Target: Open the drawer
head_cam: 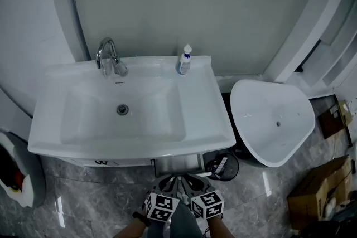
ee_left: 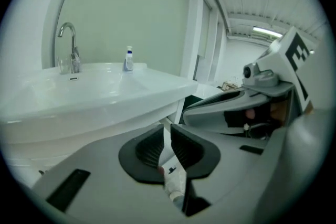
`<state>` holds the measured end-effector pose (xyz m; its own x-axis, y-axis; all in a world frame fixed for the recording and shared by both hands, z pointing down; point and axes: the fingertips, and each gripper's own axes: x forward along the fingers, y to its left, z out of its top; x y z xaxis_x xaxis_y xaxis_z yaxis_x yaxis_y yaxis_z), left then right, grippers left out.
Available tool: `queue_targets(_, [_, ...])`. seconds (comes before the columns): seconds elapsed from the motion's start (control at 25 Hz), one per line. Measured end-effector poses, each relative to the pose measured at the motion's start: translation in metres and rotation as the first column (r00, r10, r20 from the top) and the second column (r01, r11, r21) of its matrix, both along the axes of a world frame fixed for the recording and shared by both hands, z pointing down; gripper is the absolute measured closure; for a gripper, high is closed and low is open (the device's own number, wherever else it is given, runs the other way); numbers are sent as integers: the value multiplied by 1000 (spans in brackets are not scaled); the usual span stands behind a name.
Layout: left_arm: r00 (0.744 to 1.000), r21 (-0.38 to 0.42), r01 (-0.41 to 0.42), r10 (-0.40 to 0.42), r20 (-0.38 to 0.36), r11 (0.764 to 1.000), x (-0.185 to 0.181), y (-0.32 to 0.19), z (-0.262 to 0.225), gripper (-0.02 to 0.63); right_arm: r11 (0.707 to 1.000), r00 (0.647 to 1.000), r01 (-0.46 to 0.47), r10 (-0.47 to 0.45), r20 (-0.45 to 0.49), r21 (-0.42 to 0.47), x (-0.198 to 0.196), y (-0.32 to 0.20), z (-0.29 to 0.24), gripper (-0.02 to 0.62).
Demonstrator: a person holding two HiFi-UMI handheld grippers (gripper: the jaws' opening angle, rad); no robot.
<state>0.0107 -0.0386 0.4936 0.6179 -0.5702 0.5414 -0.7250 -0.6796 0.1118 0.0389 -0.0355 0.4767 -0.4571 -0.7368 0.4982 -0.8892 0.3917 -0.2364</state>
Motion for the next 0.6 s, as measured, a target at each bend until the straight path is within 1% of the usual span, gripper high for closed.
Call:
queue_targets(0.16, [999, 56, 36, -34, -42, 998, -12, -10, -42, 558, 999, 999, -9, 7, 38, 52, -5, -4, -35, 552])
queue_targets(0.28, [995, 112, 68, -59, -83, 991, -21, -14, -79, 561, 995, 998, -3, -4, 62, 101, -11, -6, -66, 552])
queue_targets(0.48, [979, 186, 123, -88, -185, 975, -36, -17, -146, 571, 983, 994, 7, -26, 103, 184, -24, -10, -126, 557])
queue_targets(0.6, [965, 218, 136, -79, -250, 967, -38, -13, -182, 574, 968, 986, 20, -61, 154, 250, -30, -10, -168, 558])
